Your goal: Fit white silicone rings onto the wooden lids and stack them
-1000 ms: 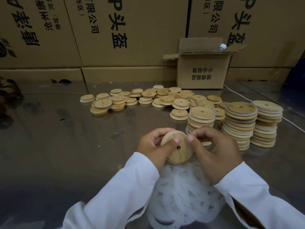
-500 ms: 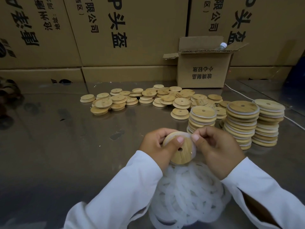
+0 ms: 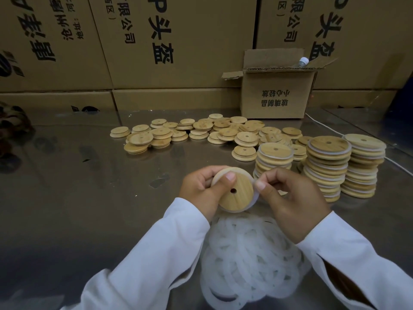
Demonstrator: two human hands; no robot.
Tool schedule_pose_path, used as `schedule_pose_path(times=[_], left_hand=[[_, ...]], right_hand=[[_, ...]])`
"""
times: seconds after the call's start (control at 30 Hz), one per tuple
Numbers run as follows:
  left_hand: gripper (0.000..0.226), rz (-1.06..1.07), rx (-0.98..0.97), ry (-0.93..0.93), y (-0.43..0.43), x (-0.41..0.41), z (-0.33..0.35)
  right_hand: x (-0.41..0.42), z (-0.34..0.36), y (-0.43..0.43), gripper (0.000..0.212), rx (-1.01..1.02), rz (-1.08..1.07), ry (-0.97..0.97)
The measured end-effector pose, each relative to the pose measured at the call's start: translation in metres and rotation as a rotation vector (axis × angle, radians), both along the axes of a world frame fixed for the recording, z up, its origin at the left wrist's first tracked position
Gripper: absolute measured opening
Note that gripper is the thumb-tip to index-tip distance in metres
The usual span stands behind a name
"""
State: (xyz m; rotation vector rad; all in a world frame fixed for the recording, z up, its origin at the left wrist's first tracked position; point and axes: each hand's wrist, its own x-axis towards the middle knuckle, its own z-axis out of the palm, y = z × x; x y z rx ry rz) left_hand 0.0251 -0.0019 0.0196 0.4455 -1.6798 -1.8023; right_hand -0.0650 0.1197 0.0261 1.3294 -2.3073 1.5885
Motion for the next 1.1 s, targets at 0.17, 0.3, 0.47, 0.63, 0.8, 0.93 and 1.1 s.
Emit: schedule_pose_path(times=[0.17,0.3,0.47,0.63,0.8,0.93,1.1], left_hand=[[0.009,0.04,0.007,-0.002,0.004,-0.004,-0.008],[0.008,0.08,0.11,0.017,0.002,-0.005,-0.01],[0.008,0.103,0.141,0.03,0.0,-0.005,-0.008],[0.009,0.092,0.143,0.041,0.0,-0.005,-0.008],[0.014,0.024,0.099,0.083,0.001,-0.003,-0.008],[0.011,0.017,0.045,0.052,0.0,-0.004,-0.007],[0.011,0.02,0.036,-0.026,-0.004,-0.003,-0.009]], right_hand=[[0.001,-0.006,-0.001,0.018,-0.077,-0.006,-0.094],[0.003,-0.01,-0.003,0.008,-0.111,-0.002,-0.165],[0.007,-0.012,-0.005,0.011,-0.099,-0.01,-0.164],[0.004,-0.012,-0.005,0.011,-0.102,0.005,-0.246],[0.002,-0.009,-0.006,0.005,-0.114,0.131,-0.444],[-0.004,-0.008,-0.004,0.004,-0.127,0.086,-0.405],[-0.007,-0.008,-0.004,0.006,-0.175,0.027,-0.404]])
